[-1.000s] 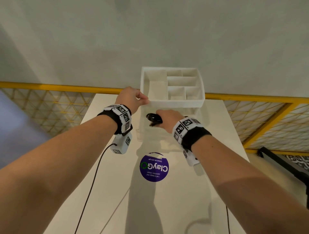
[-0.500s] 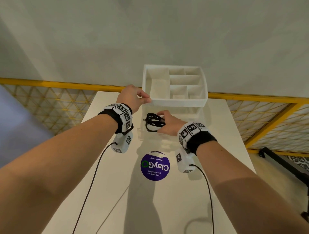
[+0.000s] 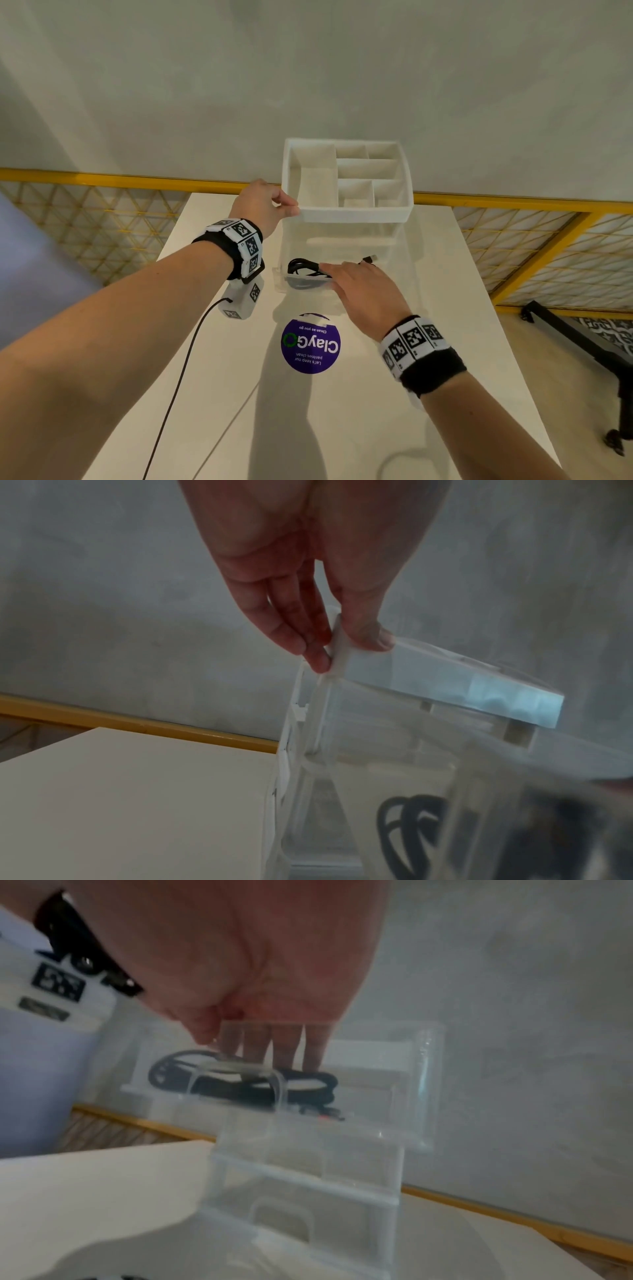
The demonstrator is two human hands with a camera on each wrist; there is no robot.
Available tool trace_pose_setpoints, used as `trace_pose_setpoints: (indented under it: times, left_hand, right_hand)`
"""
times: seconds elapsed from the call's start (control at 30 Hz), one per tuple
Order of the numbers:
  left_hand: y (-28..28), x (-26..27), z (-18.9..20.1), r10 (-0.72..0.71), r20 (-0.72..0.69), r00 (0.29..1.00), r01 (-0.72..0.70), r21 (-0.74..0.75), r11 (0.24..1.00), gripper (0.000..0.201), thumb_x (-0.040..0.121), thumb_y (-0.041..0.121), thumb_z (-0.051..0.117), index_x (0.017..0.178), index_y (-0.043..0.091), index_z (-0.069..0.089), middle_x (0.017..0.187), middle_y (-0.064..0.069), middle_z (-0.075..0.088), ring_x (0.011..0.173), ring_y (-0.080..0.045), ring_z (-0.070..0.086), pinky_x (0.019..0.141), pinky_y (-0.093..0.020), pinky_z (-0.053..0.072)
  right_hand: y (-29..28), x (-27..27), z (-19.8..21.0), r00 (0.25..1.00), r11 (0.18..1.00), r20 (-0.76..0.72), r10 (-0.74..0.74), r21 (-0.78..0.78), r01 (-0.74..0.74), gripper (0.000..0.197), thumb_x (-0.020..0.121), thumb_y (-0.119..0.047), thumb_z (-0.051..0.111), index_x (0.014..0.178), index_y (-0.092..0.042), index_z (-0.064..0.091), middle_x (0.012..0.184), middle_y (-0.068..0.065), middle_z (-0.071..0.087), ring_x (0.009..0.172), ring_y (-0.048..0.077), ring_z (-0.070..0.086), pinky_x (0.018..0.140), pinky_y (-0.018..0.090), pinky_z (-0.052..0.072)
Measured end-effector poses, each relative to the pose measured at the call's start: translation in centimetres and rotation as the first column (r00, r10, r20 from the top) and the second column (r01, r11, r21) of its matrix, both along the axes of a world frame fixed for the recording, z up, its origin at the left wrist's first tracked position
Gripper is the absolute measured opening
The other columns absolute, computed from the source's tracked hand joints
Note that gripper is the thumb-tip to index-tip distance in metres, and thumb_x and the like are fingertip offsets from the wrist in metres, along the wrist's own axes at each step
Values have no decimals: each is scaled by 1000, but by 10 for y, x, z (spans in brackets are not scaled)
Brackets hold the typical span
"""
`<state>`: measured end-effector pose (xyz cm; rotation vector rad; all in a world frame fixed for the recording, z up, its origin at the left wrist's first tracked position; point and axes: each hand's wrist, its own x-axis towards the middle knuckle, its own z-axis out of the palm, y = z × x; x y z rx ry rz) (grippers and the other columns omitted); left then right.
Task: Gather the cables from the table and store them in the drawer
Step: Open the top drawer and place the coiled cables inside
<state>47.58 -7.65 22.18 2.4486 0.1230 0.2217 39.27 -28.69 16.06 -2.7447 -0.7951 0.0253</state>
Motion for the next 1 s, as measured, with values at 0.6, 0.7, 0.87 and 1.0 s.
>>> trace_pose_setpoints:
  times: [0.6,0.7,0.87,1.0]
  left_hand:
    - [3,2,2,-19,-3,1000,19,46,999,18,79,34,71,91,21,73,99,2,52,89,-16,51,78,-27,36]
    - [3,-6,-4,-48,-22,999,48,41,998,28,85,43,60,104,24,65,113,3,56,99,-16,57,83,-28,41]
    - [6,-30,-36,-201,-194,960,193,-58,979,99,59,67,72,140,41,21,148,-2,33,129,-22,41,104,-48,40]
    - [12,-32,-42,-221,-165,961,216,-46,975,105,59,56,79,141,49,13,149,0,36,133,-22,34,107,-46,36]
  right_hand:
    - [13,51,12,995,995,21,-98,-30,98,35,100,-29,36,132,-26,51,123,2,57,110,23,53,97,40,44]
    - [11,47,10,984,989,104,-147,13,146,32,96,-33,44,124,-26,58,127,1,54,118,23,46,101,41,40]
    - [-16,44,17,958,975,186,-216,97,201,53,85,-44,57,133,-24,44,149,5,36,138,27,29,115,46,27]
    - [-37,55,23,964,970,115,-241,59,235,82,84,-52,57,149,-21,17,160,1,13,148,22,7,121,45,6]
